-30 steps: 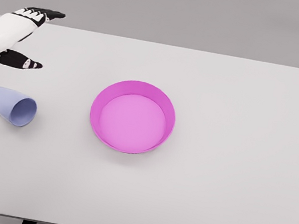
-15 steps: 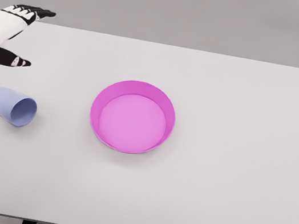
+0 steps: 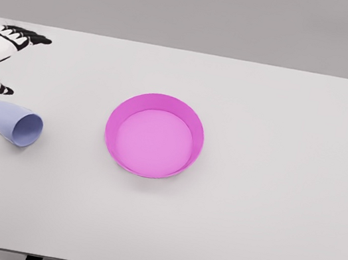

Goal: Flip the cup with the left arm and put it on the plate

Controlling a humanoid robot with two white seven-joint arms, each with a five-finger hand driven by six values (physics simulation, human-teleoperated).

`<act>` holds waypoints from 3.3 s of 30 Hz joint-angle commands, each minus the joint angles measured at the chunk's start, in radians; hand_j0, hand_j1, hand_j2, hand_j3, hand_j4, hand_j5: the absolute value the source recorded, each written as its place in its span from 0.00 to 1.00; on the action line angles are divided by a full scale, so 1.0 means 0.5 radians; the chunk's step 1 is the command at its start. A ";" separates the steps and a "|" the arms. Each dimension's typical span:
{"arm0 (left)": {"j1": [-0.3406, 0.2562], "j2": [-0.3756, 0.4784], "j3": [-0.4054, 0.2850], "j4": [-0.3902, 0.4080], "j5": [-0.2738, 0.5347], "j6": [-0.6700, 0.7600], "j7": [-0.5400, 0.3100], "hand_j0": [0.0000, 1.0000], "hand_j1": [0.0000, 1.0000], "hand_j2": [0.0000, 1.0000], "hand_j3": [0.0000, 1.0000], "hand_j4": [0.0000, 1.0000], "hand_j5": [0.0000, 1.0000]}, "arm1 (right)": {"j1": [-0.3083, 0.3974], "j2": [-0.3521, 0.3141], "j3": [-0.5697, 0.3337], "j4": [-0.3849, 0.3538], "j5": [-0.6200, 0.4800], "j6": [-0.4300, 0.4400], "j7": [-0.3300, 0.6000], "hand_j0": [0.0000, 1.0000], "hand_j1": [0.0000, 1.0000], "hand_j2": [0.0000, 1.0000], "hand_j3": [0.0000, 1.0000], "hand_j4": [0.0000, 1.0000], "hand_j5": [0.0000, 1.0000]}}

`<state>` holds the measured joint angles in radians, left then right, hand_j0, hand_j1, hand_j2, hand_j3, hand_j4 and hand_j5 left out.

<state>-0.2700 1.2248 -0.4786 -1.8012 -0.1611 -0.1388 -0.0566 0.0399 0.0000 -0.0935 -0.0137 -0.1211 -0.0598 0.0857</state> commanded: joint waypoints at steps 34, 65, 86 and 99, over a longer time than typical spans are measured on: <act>0.132 0.017 -0.067 0.022 0.291 0.115 -0.482 1.00 1.00 1.00 1.00 1.00 1.00 | 0.000 0.000 0.000 0.000 0.000 0.000 0.000 1.00 1.00 1.00 1.00 1.00 1.00; 0.178 -0.115 -0.064 0.080 0.098 0.305 -0.470 1.00 1.00 1.00 1.00 1.00 1.00 | 0.000 0.000 0.000 0.000 0.000 0.000 0.000 1.00 1.00 1.00 1.00 1.00 1.00; 0.181 -0.182 -0.067 0.136 0.052 0.308 -0.470 1.00 1.00 1.00 1.00 1.00 1.00 | 0.000 0.000 0.000 0.000 0.000 0.000 0.000 1.00 1.00 1.00 1.00 1.00 1.00; 0.181 -0.207 -0.107 0.133 0.046 0.416 -0.473 0.85 0.85 0.85 0.85 0.85 0.85 | 0.000 0.000 0.000 0.000 0.000 0.000 0.000 1.00 1.00 1.00 1.00 1.00 1.00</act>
<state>-0.1795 1.1197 -0.5298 -1.7363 -0.1366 0.0662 -0.2899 0.0399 0.0000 -0.0935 -0.0138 -0.1211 -0.0598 0.0857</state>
